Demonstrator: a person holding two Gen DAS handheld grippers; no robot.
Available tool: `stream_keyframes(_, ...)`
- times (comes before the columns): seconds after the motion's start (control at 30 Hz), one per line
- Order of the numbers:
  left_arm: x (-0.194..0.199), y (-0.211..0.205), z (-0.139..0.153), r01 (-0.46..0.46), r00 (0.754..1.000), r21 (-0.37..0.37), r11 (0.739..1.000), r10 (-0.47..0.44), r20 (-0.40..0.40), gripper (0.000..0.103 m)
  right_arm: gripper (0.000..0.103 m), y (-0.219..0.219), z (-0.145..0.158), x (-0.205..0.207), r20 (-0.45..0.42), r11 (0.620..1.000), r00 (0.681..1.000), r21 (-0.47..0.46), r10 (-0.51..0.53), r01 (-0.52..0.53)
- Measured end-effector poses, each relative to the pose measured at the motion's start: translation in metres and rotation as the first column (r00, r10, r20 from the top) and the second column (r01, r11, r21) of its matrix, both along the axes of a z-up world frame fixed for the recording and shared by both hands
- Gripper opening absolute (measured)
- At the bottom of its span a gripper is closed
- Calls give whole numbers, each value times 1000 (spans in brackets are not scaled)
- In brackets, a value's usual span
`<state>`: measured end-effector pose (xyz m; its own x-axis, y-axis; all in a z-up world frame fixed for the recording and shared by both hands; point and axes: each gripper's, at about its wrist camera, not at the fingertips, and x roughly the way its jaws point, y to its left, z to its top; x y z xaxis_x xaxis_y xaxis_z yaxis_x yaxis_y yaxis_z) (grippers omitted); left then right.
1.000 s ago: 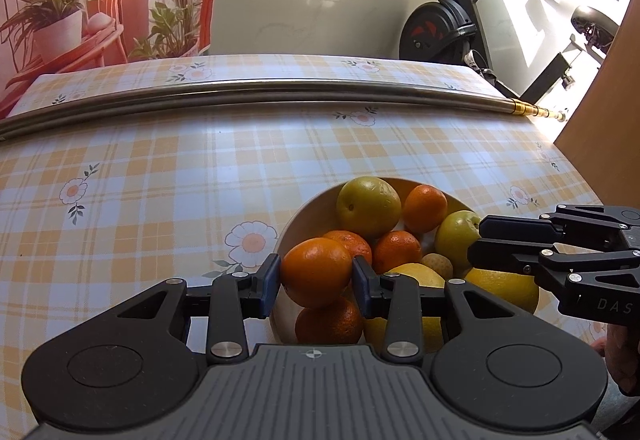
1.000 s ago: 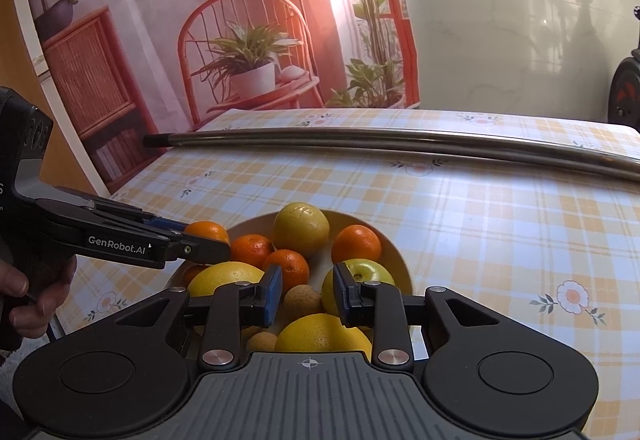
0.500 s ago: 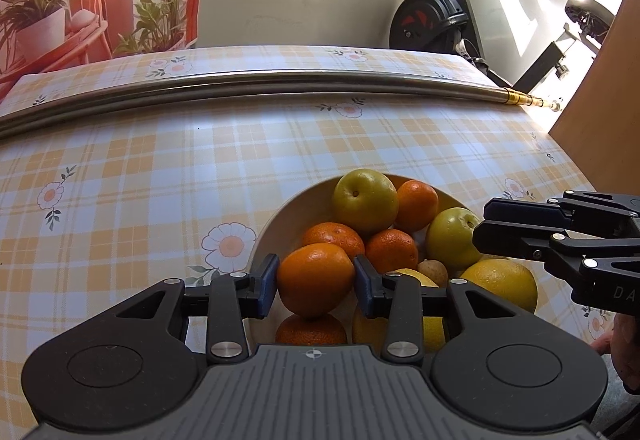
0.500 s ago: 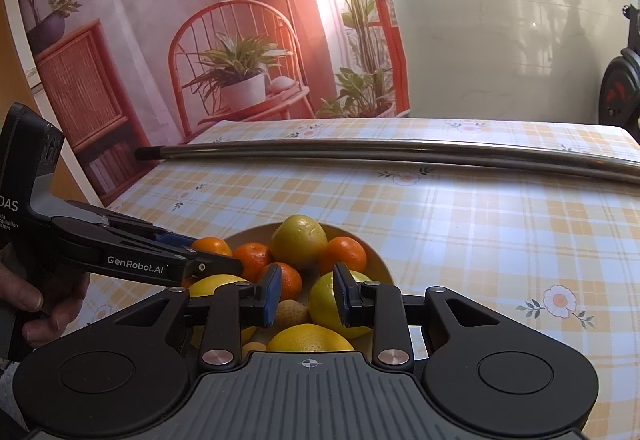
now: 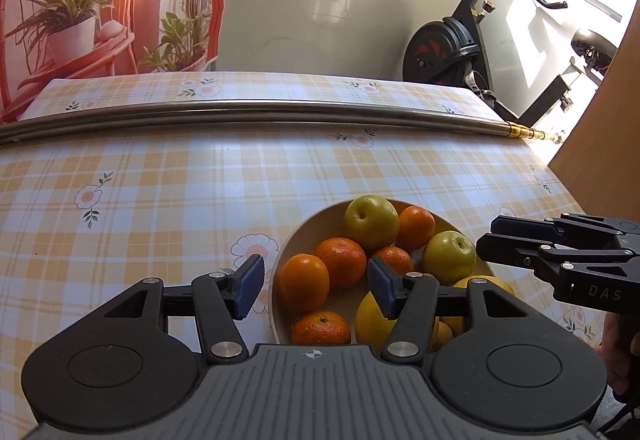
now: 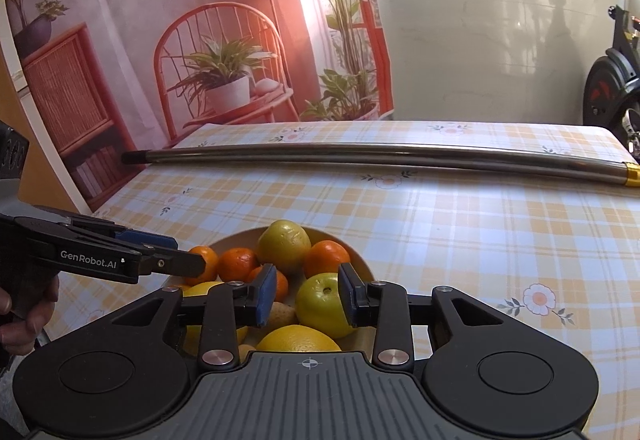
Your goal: Organize fruits
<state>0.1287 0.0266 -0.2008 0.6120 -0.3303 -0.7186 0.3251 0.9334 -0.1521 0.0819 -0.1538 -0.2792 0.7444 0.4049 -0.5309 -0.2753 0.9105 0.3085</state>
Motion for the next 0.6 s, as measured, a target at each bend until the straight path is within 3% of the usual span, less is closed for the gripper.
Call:
stream_keyframes(0.2, -13, 1, 15, -17, 999, -15, 1000, 18, 41, 73, 40, 2, 10, -5, -6, 999, 1000, -19, -30, 30)
stream_keyframes(0.33, -22, 2, 23, -19, 998, -25, 1000, 21, 52, 82, 56, 4, 16, -11, -8, 998, 999, -42, -46, 45)
stream_keyframes(0.5, -35, 2, 34, -27, 995, 14, 1000, 26, 98, 92, 68, 7, 25, -19, -1, 996, 998, -71, -62, 62)
stream_keyframes(0.6, -43, 2, 41, -34, 991, 32, 999, 29, 130, 98, 83, 8, 30, -24, 9, 995, 998, -75, -62, 62)
